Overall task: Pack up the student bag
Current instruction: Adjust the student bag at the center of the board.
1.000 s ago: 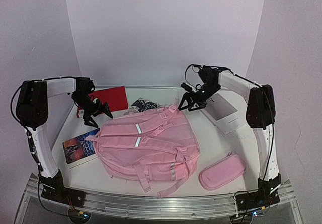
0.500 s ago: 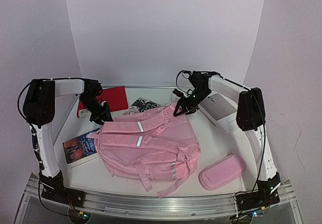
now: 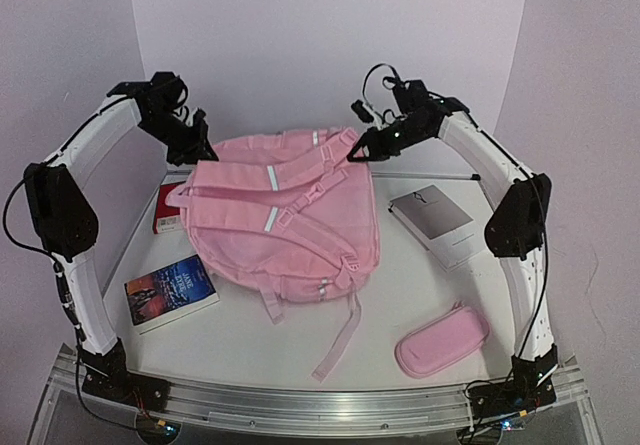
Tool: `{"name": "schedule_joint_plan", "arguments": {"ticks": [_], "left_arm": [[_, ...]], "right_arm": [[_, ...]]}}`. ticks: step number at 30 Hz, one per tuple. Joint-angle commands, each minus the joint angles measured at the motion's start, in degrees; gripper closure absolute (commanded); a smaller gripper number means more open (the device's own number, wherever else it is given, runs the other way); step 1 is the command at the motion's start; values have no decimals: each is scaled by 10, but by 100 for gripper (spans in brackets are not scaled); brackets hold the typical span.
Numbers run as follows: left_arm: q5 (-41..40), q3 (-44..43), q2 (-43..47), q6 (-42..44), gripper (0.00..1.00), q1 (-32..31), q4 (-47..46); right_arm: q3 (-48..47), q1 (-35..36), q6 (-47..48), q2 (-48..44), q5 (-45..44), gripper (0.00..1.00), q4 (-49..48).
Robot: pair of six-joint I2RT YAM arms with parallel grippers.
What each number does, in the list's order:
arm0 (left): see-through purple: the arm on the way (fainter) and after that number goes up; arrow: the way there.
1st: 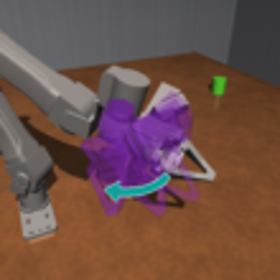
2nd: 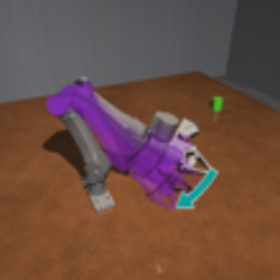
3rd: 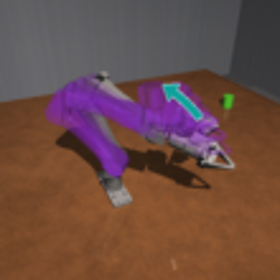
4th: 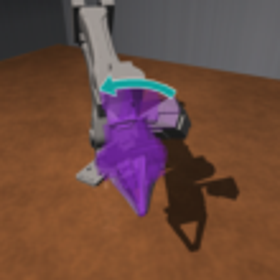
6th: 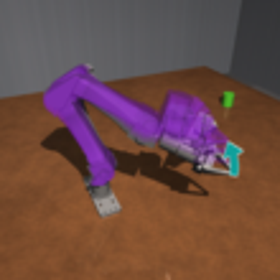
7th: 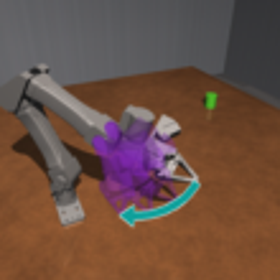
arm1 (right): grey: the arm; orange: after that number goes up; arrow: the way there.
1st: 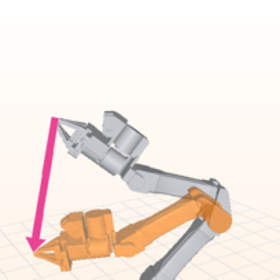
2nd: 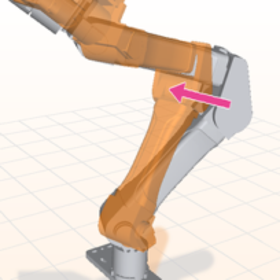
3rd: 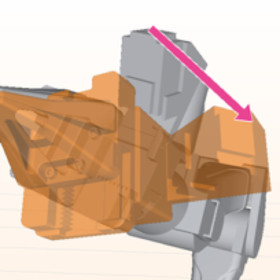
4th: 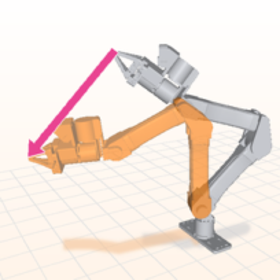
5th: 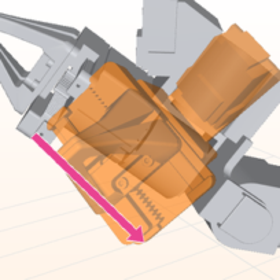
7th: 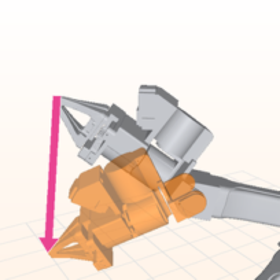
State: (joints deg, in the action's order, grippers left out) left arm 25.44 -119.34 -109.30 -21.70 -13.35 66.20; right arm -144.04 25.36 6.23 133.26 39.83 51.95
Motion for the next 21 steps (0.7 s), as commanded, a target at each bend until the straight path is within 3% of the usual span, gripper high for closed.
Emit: {"name": "schedule_joint_plan", "arguments": {"ticks": [1,4,7,10,16,20,21], "left_arm": [[-93,-91,50,32,99,-2,-81],[-129,-38,83,81,94,-2,-213],[-143,58,128,134,86,-3,-327],[-153,168,177,162,75,-4,-395],[-152,369,294,127,38,-7,-410],[-128,417,364,88,1,-7,-377],[-128,416,374,79,0,-7,-357]], "right_arm": [[19,5,35,-98,-83,100,-216],[58,5,58,-102,-143,100,-348],[81,5,86,-95,-147,100,-437],[216,7,141,-140,-119,100,-552],[598,34,342,-277,-114,100,-819],[727,39,396,-344,-80,100,-859],[762,39,410,-370,-66,100,-861]]}}
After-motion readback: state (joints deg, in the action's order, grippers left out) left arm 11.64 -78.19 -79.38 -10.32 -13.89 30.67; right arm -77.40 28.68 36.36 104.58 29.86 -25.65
